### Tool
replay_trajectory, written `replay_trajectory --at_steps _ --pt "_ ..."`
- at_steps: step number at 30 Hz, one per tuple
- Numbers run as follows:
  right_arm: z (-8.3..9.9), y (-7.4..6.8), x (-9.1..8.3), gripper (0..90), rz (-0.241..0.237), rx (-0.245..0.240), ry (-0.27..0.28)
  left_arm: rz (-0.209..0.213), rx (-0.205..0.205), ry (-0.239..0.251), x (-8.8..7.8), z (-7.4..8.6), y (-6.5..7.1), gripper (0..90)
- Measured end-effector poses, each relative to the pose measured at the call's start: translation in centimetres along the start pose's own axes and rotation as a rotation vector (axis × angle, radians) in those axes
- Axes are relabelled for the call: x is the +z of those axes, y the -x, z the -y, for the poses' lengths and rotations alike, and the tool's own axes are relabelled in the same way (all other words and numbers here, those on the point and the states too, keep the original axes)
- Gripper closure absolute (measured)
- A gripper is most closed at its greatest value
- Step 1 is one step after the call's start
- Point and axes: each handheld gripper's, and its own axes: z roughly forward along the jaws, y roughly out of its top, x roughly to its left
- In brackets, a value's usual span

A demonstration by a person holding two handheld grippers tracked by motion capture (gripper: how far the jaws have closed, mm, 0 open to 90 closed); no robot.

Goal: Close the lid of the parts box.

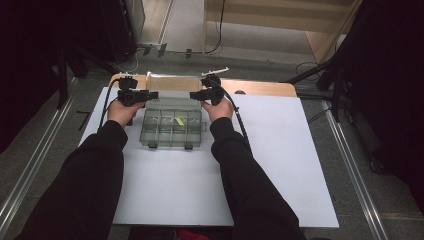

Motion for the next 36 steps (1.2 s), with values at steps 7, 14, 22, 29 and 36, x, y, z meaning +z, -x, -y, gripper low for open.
replay_trajectory --at_steps 7,14,22,29,36 --pt "-0.1 -0.1 -0.6 52.1 -0.011 0.0 -0.001 0.009 0.0 0.022 -0.4 -0.2 0.2 48.2" --pt "-0.3 -0.4 -1.2 53.0 -0.03 -0.005 0.013 0.018 0.01 0.035 -1.0 -0.4 0.1 49.7" --pt "-0.5 -0.4 -1.3 51.9 -0.047 -0.008 0.021 0.023 0.05 0.036 -1.4 -0.4 0.2 49.7" --pt "-0.5 -0.6 -2.0 53.6 -0.047 -0.031 0.016 0.032 0.055 0.043 -1.7 -0.5 0.2 51.8" --pt "-0.3 -0.6 -2.7 53.9 -0.062 -0.033 0.022 0.032 0.071 0.05 -1.8 -0.5 0.5 53.2"
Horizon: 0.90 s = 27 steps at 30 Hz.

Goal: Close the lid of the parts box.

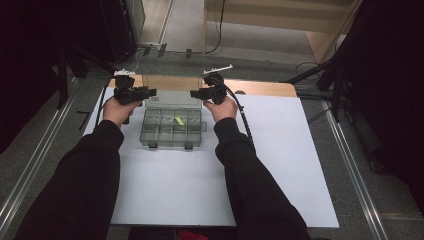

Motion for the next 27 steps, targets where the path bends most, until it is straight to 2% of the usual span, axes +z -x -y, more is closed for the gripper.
replay_trajectory --at_steps 4,15,18,21,27 --pt "0.3 0.0 -0.4 54.3 -0.003 -0.024 -0.003 0.008 0.012 0.001 -0.1 0.0 0.3 53.1" --pt "0.8 -0.1 -1.1 57.4 -0.021 -0.034 0.014 0.031 0.008 -0.02 -0.8 -0.2 0.4 51.3" --pt "0.7 -0.2 -1.2 57.7 -0.024 -0.037 0.016 0.025 0.008 -0.032 -1.0 -0.2 0.3 45.9" --pt "0.7 -0.3 -1.3 58.0 -0.022 -0.04 0.017 0.042 -0.009 -0.044 -1.3 -0.1 -0.1 40.6" --pt "0.7 -0.3 -1.3 59.3 -0.023 -0.04 0.017 0.056 -0.012 -0.065 -1.8 0.1 -0.7 34.0"
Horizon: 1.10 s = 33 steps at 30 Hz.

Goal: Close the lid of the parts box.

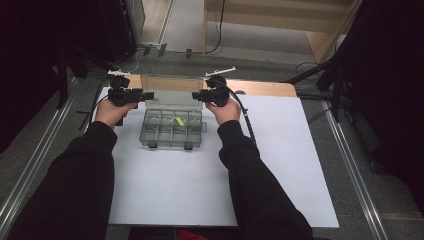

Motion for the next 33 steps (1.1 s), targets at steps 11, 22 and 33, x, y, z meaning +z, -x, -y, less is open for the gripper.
replay_trajectory --at_steps 11,22,33 --pt "0.1 -0.2 -0.2 59.5 0.003 -0.011 -0.001 -0.002 0.019 -0.001 -2.2 0.2 -0.3 47.0" --pt "0.1 -0.4 -0.3 59.1 0.001 -0.014 0.0 -0.013 -0.001 -0.065 -3.7 0.2 -1.3 89.9" --pt "0.3 -0.5 -0.4 58.6 -0.008 -0.013 0.003 -0.028 0.019 -0.055 -2.4 -2.0 -1.1 89.7"
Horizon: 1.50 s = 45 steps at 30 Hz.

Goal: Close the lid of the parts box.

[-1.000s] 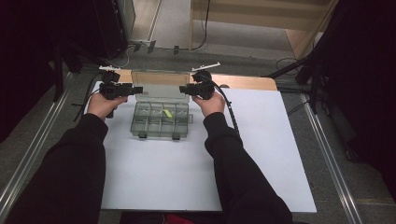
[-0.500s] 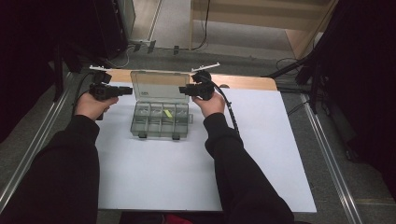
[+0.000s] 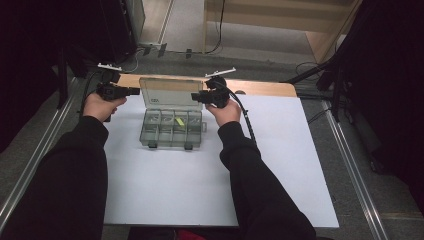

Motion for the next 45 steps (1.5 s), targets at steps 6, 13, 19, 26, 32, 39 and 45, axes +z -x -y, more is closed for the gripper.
replay_trajectory --at_steps 6,13,19,26,32,39,45 --pt "0.1 0.0 0.0 57.7 -0.004 0.007 0.002 -0.008 0.013 0.015 0.4 -1.4 0.2 89.5" --pt "0.1 0.0 0.0 57.2 -0.006 0.007 0.003 0.021 0.002 0.018 1.0 -2.0 0.2 89.3" --pt "0.1 0.0 0.0 56.3 -0.01 0.005 0.003 0.044 0.004 0.017 1.4 -2.0 0.5 89.3" --pt "0.4 -0.2 -0.1 49.4 -0.014 0.008 -0.002 0.061 -0.005 0.029 1.3 -2.1 0.8 89.2" --pt "0.7 -0.2 -0.5 42.2 -0.019 0.0 -0.012 0.069 -0.004 0.028 1.2 -2.0 0.9 89.2" --pt "1.4 0.6 -2.1 49.1 -0.038 0.006 -0.026 0.064 -0.003 0.03 0.9 -2.1 0.9 89.0" --pt "1.8 1.7 -3.3 70.6 -0.082 0.055 -0.061 0.063 -0.009 0.027 0.7 -2.1 0.9 89.0"
